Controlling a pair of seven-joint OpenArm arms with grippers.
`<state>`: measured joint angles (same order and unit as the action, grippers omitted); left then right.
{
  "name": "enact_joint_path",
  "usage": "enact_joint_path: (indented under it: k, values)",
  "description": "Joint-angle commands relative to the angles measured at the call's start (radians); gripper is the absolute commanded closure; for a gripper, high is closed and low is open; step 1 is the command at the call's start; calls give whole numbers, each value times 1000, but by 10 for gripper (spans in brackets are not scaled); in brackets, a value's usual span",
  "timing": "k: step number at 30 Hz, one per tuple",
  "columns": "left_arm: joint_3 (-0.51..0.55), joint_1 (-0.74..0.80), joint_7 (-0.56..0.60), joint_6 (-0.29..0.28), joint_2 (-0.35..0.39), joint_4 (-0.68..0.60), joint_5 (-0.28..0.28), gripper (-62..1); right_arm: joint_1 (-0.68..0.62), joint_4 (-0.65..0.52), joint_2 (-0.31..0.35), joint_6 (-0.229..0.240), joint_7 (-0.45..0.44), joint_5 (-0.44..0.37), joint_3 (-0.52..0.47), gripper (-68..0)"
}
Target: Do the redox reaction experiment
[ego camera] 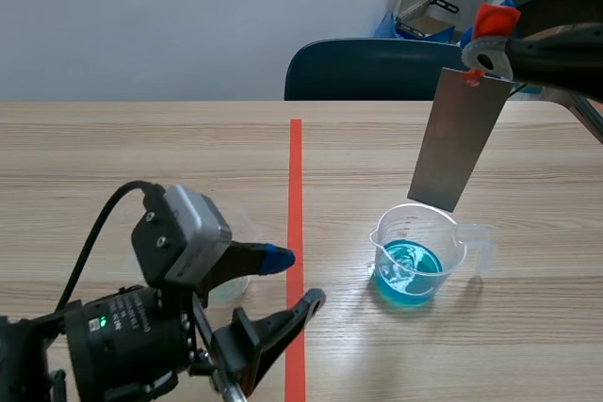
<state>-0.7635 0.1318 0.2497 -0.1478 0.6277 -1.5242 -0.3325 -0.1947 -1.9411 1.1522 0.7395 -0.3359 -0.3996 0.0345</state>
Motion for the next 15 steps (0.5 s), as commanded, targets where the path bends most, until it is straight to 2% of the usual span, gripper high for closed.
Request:
enact_joint_path:
  k: [1, 4, 5, 15]
  values:
    - [1, 20, 39, 32, -6, -26, 7, -421, 12, -8, 0, 6, -15, -11, -6, -7]
    - [5, 60, 51, 75, 10, -63, 9, -599, 12, -8, 0, 6, -16, -11, -6, -7]
    - [9, 71, 55, 80, 12, -72, 13, -623, 12, -8, 0, 6, -16, -11, -6, -7]
    - [26, 121, 65, 101, 13, -113, 41, -623, 12, -8, 0, 6, -19, -11, -6, -7]
